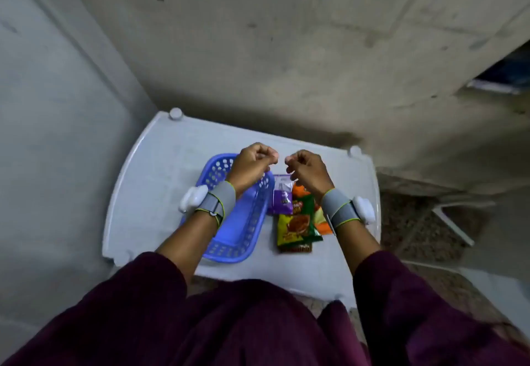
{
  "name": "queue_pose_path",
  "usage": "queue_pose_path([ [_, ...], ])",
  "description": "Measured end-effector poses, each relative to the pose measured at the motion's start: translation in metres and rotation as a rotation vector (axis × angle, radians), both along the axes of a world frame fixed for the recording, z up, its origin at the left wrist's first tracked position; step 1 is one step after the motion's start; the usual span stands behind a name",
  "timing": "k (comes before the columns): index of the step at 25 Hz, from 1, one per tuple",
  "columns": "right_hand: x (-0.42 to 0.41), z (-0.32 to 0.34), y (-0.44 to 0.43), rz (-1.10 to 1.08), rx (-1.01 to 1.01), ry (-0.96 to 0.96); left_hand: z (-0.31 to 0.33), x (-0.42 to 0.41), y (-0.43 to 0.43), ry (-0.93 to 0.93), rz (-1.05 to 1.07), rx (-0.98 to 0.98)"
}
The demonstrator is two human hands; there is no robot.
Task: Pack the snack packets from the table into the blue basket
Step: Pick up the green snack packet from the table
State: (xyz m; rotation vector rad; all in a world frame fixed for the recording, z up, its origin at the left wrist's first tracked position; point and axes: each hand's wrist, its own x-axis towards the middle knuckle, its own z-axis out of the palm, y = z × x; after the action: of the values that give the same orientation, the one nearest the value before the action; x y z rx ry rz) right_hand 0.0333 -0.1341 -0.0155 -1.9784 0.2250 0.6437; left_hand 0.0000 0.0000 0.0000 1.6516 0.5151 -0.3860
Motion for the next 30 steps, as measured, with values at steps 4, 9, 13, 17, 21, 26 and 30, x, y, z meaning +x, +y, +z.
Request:
queue_pose_path([
  [4, -0.023, -0.070, -0.032, 0.043, -0.504, 0.144, -0.068, -0.038, -0.018, 0.247, -0.085, 0.206],
  [9, -0.058, -0.122, -0.047, 0.000, -0.547, 0.371, -0.119, -0.083, -0.030, 0.447, -0.231, 0.291],
  [13, -0.058, -0.143, -0.044, -0.106, -0.511, 0.400, -0.136, -0.088, -0.035, 0.478, -0.232, 0.421],
  [17, -0.054, -0.152, -0.048, -0.036, -0.457, 0.427, -0.139, -0.088, -0.034, 0.464, -0.266, 0.478],
  [21, -0.040, -0.132, -0.060, 0.031, -0.435, 0.371, -0.140, -0.087, -0.031, 0.467, -0.309, 0.494],
  [26, -0.016, -0.077, -0.073, 0.061, -0.532, 0.282, -0.140, -0.088, -0.029, 0.477, -0.298, 0.447],
  [30, -0.014, -0.027, -0.044, -0.119, -0.346, -0.028, -0.140, -0.088, -0.027, 0.478, -0.297, 0.426],
])
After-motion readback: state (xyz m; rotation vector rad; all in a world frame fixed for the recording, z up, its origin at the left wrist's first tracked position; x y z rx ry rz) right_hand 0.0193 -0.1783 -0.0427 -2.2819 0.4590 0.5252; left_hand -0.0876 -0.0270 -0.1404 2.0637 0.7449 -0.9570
